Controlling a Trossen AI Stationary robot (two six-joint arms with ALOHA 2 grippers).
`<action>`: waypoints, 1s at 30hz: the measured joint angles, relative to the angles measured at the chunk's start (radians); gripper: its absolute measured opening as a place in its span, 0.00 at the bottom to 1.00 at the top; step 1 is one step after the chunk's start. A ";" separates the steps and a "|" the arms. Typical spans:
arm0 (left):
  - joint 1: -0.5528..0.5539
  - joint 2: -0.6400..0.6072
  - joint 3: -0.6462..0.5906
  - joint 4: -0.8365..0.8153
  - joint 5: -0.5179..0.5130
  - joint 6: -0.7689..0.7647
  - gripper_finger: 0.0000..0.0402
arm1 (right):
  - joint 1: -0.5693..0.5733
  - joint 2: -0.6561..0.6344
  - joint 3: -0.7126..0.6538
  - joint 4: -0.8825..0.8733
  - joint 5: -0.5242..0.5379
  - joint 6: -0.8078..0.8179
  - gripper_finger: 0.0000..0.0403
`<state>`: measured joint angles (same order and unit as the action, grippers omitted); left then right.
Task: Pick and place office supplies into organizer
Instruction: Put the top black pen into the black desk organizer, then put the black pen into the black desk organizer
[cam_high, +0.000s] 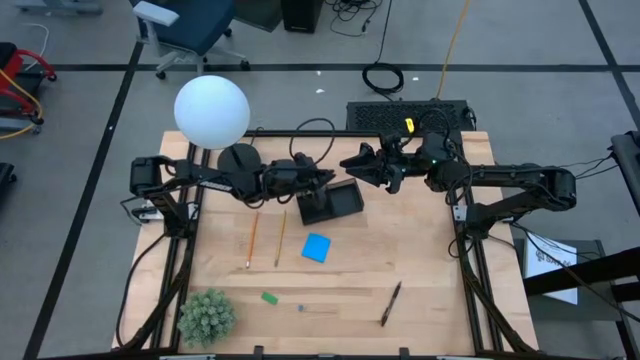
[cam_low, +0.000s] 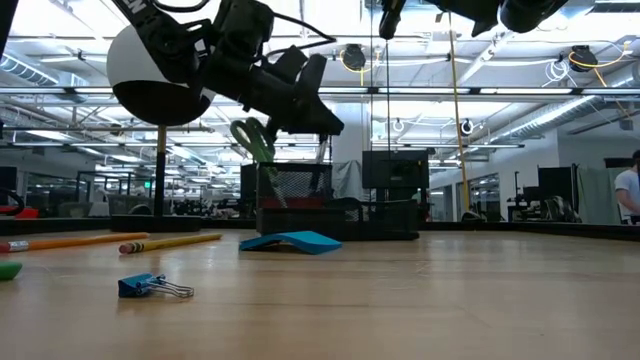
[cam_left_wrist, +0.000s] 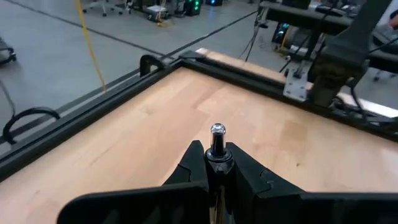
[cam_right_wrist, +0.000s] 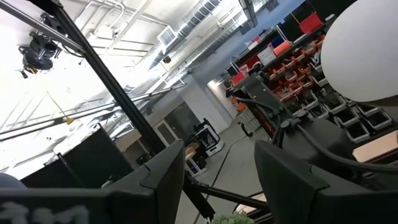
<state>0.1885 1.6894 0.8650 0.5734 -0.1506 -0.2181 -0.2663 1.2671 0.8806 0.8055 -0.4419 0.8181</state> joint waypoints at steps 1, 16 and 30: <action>-0.002 0.000 0.000 0.006 0.003 0.000 0.03 | 0.000 0.000 0.000 -0.004 0.000 0.000 0.45; -0.016 0.000 0.000 -0.022 0.004 -0.088 0.21 | 0.000 0.000 0.000 -0.039 0.025 -0.021 0.45; -0.016 -0.017 0.008 0.133 0.094 -0.238 0.22 | 0.006 0.000 0.000 -0.015 0.024 -0.022 0.45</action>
<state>0.1730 1.6721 0.8730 0.7068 -0.0562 -0.4560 -0.2602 1.2675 0.8806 0.7904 -0.4179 0.7964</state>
